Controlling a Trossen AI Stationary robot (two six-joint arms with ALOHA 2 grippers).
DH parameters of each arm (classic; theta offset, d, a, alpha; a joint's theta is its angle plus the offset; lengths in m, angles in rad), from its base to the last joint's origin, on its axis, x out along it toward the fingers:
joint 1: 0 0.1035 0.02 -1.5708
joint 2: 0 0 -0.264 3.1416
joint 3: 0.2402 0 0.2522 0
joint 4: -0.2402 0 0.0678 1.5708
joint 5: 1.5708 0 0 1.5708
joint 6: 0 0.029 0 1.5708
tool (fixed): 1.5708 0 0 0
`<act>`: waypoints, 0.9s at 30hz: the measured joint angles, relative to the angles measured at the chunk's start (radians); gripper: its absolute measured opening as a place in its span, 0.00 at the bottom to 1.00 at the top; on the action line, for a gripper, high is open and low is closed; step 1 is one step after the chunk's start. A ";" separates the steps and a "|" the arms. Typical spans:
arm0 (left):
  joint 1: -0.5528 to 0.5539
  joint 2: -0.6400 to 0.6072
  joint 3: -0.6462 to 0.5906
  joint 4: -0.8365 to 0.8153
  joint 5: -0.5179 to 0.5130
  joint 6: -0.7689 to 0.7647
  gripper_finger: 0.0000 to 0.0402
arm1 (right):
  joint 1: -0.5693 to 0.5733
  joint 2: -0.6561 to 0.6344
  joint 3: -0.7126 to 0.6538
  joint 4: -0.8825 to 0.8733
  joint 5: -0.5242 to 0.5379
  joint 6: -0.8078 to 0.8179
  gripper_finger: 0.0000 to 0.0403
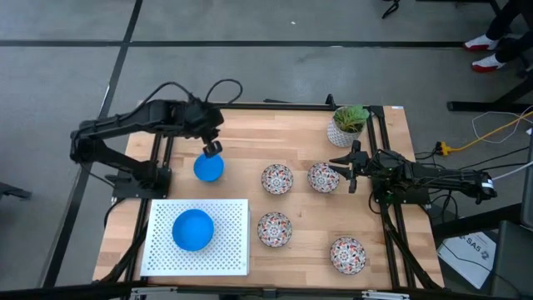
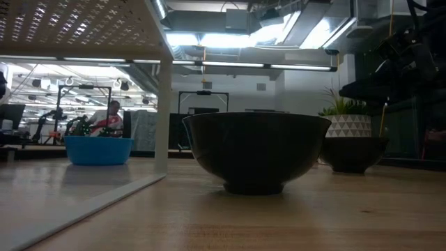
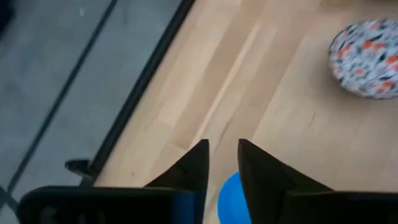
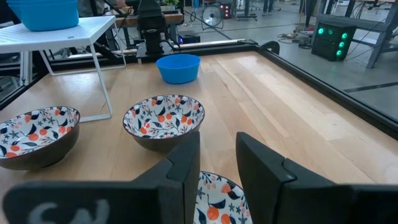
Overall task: Pick & Place Mini bowls
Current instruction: Stack the blue bowl on the stacked blue bowls on the shelf
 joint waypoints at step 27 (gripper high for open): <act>0.307 0.000 -0.458 0.081 0.379 0.252 0.35 | 0.000 0.000 0.000 0.000 0.000 0.000 0.26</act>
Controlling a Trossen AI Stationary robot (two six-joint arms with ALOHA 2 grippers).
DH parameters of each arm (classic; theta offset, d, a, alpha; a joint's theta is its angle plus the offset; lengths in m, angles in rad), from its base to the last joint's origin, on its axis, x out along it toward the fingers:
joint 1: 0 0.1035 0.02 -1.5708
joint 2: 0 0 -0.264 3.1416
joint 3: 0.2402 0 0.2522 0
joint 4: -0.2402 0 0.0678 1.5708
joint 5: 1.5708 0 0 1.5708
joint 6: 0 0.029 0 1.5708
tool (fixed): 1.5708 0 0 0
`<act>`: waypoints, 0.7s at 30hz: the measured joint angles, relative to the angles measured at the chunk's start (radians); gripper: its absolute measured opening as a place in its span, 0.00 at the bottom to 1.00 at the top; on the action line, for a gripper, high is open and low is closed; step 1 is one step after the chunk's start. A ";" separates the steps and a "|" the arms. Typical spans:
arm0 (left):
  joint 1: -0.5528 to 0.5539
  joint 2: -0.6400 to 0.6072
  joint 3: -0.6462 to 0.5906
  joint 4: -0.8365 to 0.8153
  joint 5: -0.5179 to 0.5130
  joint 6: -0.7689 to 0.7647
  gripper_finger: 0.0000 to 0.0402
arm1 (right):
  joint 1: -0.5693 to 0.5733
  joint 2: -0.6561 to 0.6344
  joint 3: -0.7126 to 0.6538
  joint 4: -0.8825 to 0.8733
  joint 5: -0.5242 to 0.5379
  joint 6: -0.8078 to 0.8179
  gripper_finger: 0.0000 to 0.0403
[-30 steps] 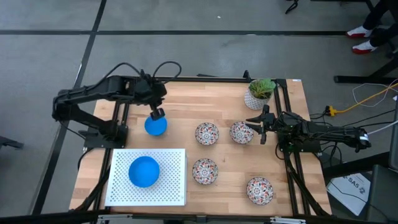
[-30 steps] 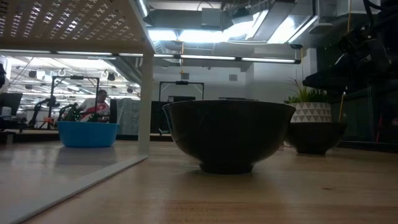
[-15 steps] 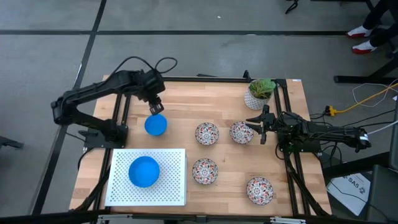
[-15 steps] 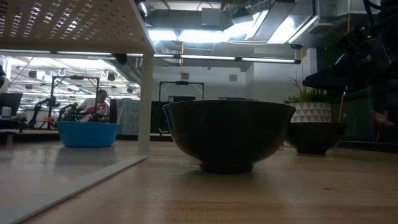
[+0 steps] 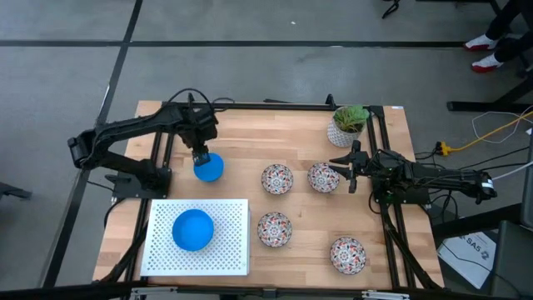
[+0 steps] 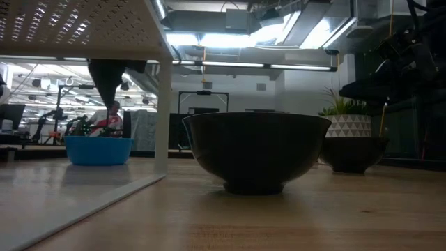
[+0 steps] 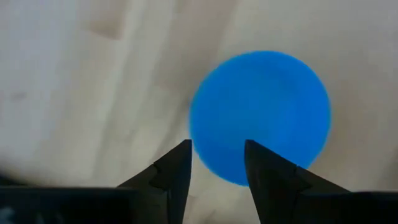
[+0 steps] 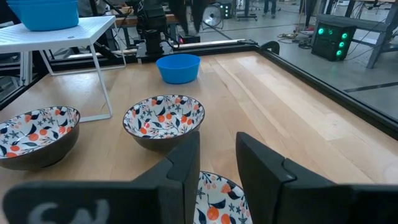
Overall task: Pick & Place Mini bowls
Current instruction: Stack the blue bowl on the stacked blue bowls on the shelf
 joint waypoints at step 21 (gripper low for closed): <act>-0.108 -0.004 -0.200 0.022 0.062 0.753 0.30 | 0.000 0.000 0.000 0.000 0.000 0.000 0.26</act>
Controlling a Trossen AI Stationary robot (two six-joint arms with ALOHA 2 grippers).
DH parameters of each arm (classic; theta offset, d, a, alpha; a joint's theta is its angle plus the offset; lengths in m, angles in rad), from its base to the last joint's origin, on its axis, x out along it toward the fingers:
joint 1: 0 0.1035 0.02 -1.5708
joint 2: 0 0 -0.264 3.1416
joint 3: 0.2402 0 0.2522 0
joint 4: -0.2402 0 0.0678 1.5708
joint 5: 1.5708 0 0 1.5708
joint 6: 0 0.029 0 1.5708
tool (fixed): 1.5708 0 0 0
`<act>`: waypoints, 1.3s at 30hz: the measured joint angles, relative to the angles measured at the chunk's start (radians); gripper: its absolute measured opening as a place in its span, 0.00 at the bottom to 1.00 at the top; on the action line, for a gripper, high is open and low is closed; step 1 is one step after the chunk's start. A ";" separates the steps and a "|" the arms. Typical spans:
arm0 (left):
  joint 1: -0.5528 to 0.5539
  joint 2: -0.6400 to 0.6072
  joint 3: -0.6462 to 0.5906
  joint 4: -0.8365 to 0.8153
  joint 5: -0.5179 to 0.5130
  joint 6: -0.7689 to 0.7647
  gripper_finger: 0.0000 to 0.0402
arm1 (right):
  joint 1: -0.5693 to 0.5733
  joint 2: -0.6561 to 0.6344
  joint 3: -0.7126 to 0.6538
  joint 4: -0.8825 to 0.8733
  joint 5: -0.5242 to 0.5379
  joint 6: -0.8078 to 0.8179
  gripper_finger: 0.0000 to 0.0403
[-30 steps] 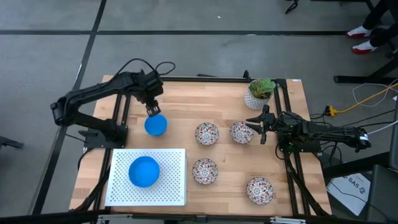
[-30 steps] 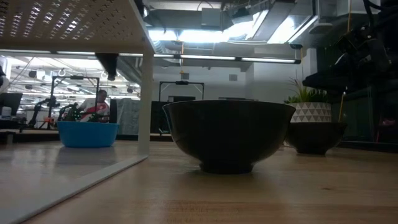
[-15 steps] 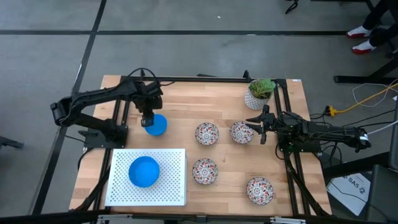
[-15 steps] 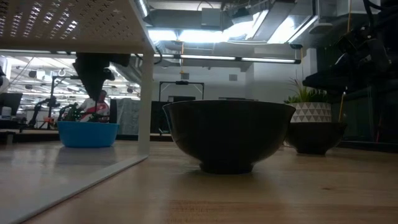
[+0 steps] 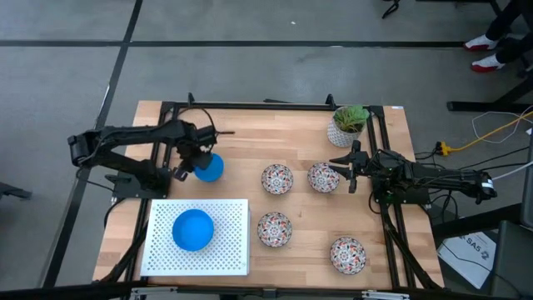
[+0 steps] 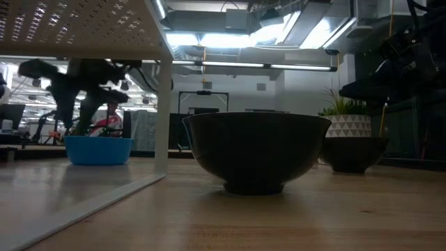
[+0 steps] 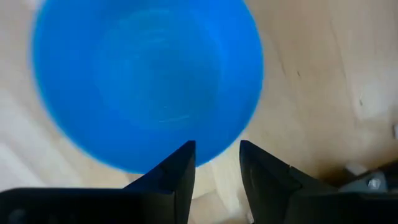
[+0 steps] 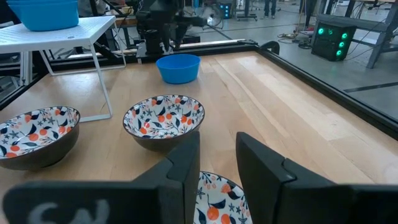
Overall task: Pick & Place Mini bowls
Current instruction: Stack the blue bowl on the stacked blue bowls on the shelf
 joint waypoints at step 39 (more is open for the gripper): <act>-0.146 -0.103 -0.034 0.136 -0.068 -0.071 0.26 | 0.000 0.000 0.000 0.000 0.000 0.000 0.26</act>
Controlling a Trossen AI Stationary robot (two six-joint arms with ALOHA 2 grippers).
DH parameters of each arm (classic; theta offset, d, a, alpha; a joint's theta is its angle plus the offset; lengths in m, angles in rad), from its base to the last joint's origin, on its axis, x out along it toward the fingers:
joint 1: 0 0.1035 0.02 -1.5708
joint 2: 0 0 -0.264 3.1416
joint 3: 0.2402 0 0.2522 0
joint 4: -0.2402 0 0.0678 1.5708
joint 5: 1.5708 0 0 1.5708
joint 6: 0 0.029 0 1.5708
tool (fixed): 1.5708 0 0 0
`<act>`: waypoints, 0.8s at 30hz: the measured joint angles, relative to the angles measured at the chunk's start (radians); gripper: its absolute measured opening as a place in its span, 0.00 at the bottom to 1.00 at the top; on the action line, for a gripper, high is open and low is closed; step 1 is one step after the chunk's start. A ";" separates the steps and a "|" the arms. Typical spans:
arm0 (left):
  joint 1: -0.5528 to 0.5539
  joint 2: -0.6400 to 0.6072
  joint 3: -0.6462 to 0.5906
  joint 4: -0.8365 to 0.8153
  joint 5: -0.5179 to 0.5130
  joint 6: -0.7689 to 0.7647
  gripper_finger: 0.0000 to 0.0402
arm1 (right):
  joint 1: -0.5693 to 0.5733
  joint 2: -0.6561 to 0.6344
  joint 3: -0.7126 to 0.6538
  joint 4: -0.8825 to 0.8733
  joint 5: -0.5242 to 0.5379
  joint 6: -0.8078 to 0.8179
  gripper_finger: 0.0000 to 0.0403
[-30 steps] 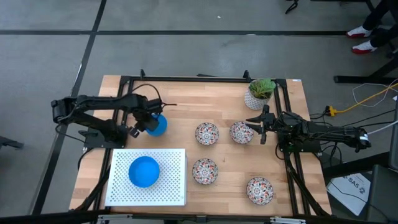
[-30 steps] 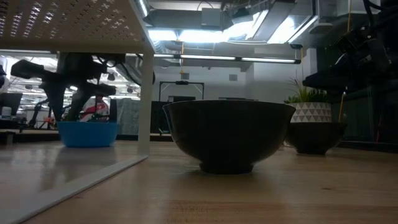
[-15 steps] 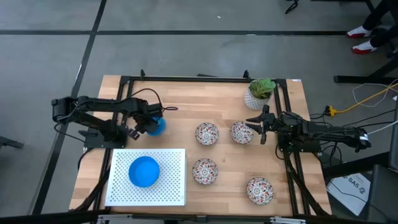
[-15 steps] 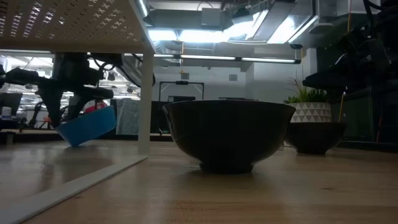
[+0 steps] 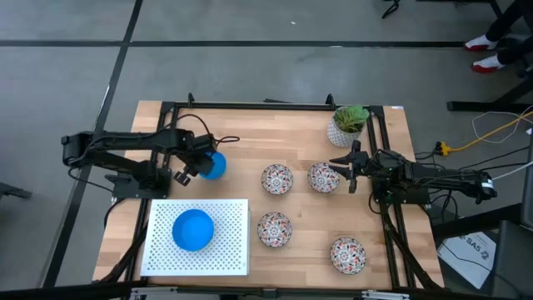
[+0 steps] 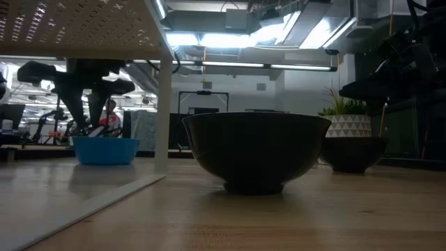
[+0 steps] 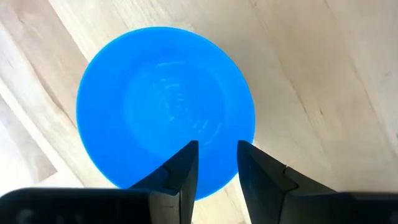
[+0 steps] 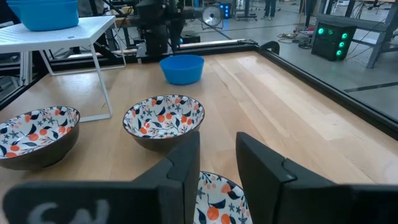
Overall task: Pick & Place Mini bowls
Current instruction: Stack the blue bowl on the stacked blue bowls on the shelf
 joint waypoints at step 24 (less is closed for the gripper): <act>-0.033 -0.043 -0.115 0.036 -0.037 0.046 0.26 | 0.000 0.000 0.000 0.000 0.000 0.000 0.26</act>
